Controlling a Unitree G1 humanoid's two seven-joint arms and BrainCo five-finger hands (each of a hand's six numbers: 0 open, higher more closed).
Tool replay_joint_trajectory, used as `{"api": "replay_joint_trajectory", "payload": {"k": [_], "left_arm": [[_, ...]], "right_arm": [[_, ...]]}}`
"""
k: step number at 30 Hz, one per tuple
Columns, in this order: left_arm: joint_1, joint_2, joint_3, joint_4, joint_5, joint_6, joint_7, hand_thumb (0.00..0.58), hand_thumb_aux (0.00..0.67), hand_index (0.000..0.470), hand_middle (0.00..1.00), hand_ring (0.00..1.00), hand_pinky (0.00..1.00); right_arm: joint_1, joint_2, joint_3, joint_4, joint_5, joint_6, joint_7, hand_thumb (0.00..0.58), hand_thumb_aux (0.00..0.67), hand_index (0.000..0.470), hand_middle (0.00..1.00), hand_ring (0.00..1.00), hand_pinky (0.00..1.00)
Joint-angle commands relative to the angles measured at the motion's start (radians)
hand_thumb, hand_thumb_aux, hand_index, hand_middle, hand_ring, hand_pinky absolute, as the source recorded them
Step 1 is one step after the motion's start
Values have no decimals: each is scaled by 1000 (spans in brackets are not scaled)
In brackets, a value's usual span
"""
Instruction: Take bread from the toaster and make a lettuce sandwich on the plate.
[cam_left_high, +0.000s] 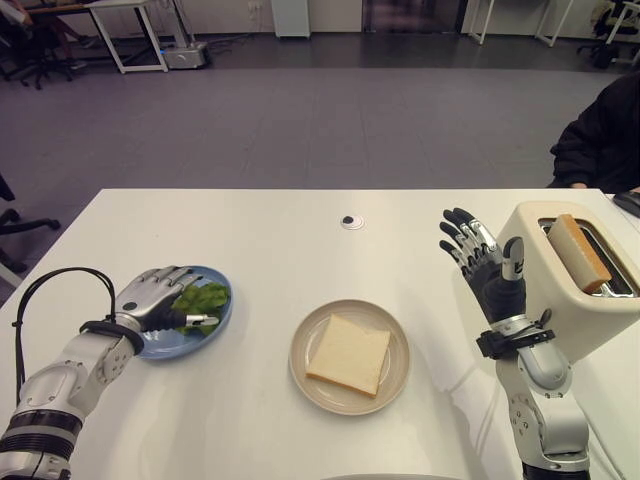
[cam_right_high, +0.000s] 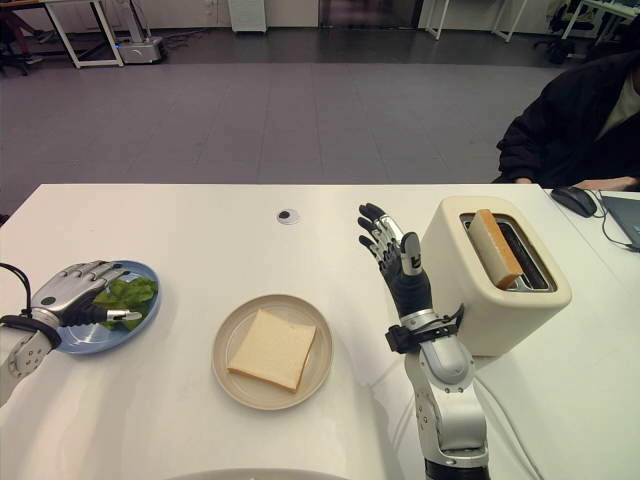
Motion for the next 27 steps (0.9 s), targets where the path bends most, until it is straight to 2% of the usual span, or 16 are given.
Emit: {"api": "replay_joint_trajectory", "payload": {"k": [1, 2, 3, 17, 18, 19, 21, 27], "left_arm": [[-25, 7, -46, 45, 8, -7, 20, 524, 462, 324, 0, 0, 0], [-28, 4, -55, 53, 7, -7, 26, 548, 512, 359, 0, 0, 0], [-30, 2, -63, 58, 4, -8, 31, 580, 670, 470, 0, 0, 0], [-31, 11, -90, 32, -40, -2, 52, 580, 670, 470, 0, 0, 0], [-29, 23, -72, 7, -50, 1, 50, 580, 654, 459, 0, 0, 0], [-26, 35, -57, -16, -59, 5, 47, 572, 594, 417, 0, 0, 0], [-14, 56, -23, -72, -77, 15, 34, 557, 536, 376, 0, 0, 0], [6, 69, 6, -145, -93, 41, -3, 539, 491, 345, 0, 0, 0]], "right_arm": [[9, 1, -1, -8, 2, 15, -6, 0, 0, 0, 0, 0, 0], [9, 0, 0, -8, 2, 15, -5, 0, 0, 0, 0, 0, 0], [9, 0, 0, -7, 2, 15, -5, 0, 0, 0, 0, 0, 0], [12, -5, -10, -3, 2, 8, -4, 0, 0, 0, 0, 0, 0], [12, -5, -10, -2, 3, 8, -4, 0, 0, 0, 0, 0, 0], [11, -5, -11, -2, 4, 8, -4, 0, 0, 0, 0, 0, 0], [9, -4, -10, -3, 4, 8, -5, 0, 0, 0, 0, 0, 0], [6, 0, -9, -3, 3, 6, -9, 0, 0, 0, 0, 0, 0]]}}
